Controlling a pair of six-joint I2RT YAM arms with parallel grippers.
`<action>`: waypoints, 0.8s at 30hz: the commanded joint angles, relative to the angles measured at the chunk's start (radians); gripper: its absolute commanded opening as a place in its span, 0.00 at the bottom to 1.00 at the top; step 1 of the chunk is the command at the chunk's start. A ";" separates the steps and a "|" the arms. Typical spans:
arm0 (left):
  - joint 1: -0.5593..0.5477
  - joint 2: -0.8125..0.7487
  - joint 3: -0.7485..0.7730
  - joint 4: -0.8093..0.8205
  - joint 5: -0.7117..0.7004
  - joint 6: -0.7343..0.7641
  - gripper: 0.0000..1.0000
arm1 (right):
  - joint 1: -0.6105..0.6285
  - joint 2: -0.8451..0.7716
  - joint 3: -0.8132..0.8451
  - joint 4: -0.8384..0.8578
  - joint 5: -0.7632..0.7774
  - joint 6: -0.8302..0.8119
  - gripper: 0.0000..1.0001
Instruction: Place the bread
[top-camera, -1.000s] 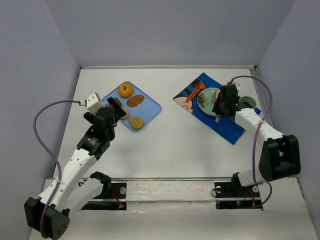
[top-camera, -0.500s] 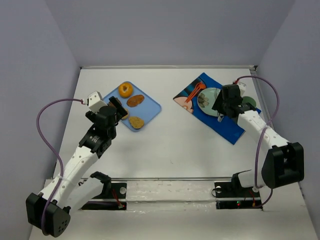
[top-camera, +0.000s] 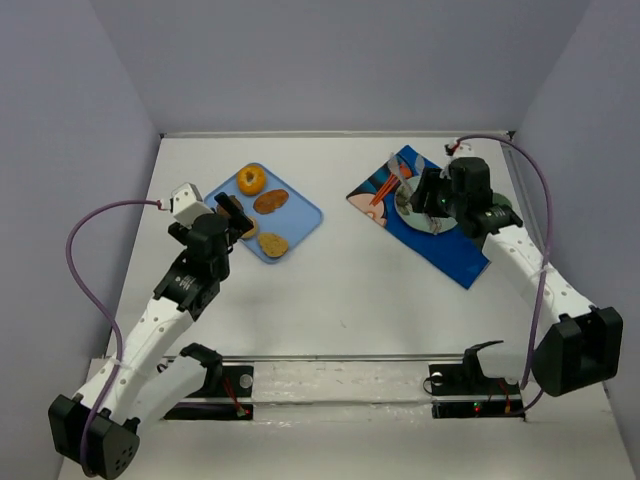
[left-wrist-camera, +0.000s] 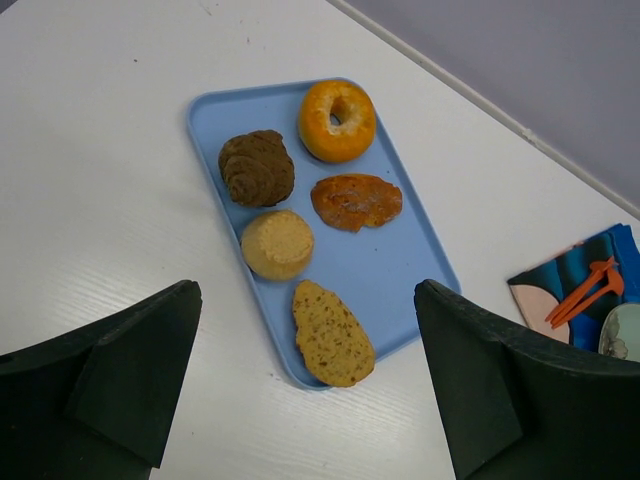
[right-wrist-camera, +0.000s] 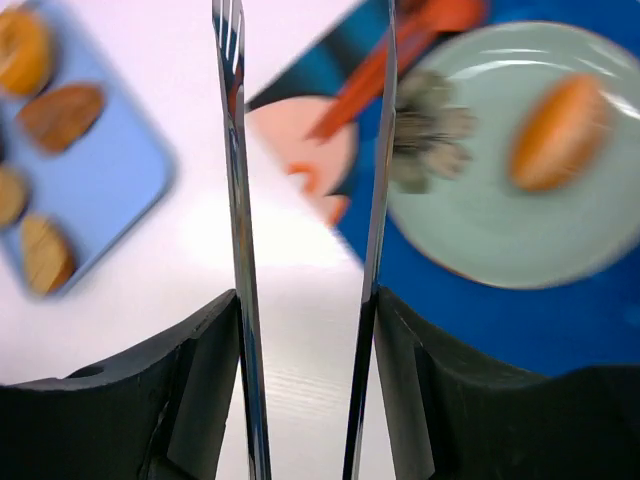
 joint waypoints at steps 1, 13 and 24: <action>0.004 -0.028 -0.016 0.042 -0.019 0.002 0.99 | 0.159 0.062 0.094 0.125 -0.422 -0.208 0.58; 0.004 -0.041 -0.024 0.049 -0.010 0.002 0.99 | 0.411 0.419 0.286 0.033 -0.622 -0.213 0.58; 0.004 -0.035 -0.028 0.054 0.001 0.001 0.99 | 0.444 0.544 0.352 -0.065 -0.553 -0.174 0.59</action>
